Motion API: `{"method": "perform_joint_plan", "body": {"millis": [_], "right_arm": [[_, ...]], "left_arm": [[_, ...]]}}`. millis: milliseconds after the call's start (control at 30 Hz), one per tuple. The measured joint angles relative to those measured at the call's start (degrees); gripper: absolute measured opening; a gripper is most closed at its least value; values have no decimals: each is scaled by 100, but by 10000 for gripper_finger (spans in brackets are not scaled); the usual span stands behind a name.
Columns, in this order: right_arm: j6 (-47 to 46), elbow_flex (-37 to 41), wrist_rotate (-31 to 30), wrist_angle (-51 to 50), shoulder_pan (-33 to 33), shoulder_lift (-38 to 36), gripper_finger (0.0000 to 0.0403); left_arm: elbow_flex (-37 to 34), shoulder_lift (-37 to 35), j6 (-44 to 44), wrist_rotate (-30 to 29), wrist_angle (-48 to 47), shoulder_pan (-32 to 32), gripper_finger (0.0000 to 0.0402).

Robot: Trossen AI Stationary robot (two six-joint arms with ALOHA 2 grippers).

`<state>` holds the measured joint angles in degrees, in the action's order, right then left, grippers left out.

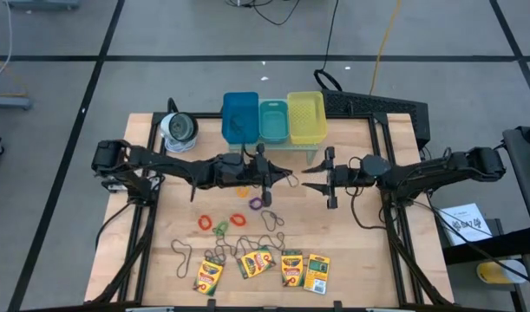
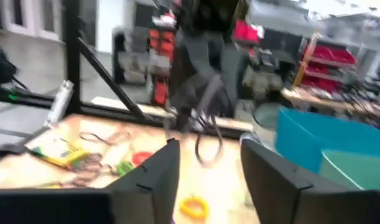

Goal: Pick & Place Office Desk Supplies
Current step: Put the purple rubber band into the blue bin on the shelf

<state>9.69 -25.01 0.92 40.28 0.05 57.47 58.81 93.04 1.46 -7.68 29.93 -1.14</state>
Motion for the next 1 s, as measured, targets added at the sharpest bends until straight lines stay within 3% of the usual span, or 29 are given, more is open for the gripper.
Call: {"method": "perform_joint_plan", "body": {"millis": [200, 400, 767, 1000], "right_arm": [[10, 2, -607, -941, -2, -586, 206], [30, 2, -1170, -1792, -13, -1121, 207], [-2, 282, -1158, -2139, -475, -1627, 201], [-2, 339, -1140, -2136, -588, -1754, 197]], "left_arm": [[0, -591, -47, -554, -689, 157, 4], [0, -1099, -160, -1111, -1308, 440, 8], [-2, -1418, -223, -1815, -1753, 1239, 4], [-2, -1424, -1024, -1998, -1865, 1930, 4]]}}
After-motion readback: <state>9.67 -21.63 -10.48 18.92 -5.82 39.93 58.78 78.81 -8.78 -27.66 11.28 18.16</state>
